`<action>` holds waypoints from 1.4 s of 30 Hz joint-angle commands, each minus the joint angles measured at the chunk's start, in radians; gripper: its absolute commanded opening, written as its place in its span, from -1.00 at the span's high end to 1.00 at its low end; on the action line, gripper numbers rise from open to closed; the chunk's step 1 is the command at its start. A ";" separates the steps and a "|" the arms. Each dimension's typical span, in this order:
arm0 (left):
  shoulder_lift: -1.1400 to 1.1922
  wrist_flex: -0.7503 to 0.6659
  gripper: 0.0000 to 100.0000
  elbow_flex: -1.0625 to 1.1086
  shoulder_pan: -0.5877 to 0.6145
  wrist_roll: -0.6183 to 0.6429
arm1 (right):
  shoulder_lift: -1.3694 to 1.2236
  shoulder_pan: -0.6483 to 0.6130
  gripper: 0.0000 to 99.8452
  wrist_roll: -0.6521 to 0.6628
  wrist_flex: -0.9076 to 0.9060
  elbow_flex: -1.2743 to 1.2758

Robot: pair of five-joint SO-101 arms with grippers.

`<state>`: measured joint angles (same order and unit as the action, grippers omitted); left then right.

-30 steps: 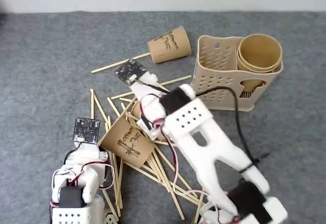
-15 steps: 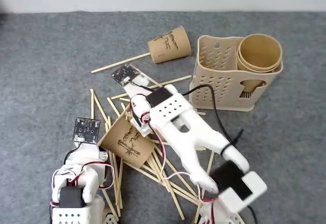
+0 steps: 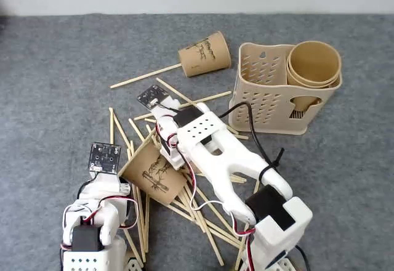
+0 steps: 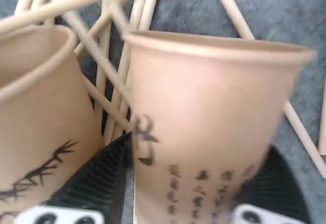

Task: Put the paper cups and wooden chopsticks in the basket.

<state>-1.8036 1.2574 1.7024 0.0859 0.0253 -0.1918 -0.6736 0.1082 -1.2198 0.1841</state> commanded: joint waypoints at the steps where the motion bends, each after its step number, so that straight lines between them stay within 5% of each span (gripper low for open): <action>1: -0.014 0.005 0.97 -0.019 -0.006 -0.002 | 0.015 -0.001 0.63 -0.008 -0.082 -0.089; 12: -0.014 0.005 0.97 -0.019 -0.006 -0.002 | 0.015 -0.005 0.63 -0.009 -0.565 -0.512; 23: -0.014 0.005 0.97 -0.019 -0.006 -0.002 | 0.335 0.005 0.63 0.003 -0.576 -0.560; 30: -0.014 0.005 0.97 -0.019 -0.006 -0.002 | 0.578 0.174 0.63 0.158 -0.568 -0.560; 42: -0.014 0.005 0.97 -0.019 -0.006 -0.002 | 0.756 0.559 0.63 0.160 -0.565 -0.560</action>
<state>-1.8036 1.2574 1.7024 0.0859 0.0253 0.5401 -0.1765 0.2616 -1.7522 -0.3314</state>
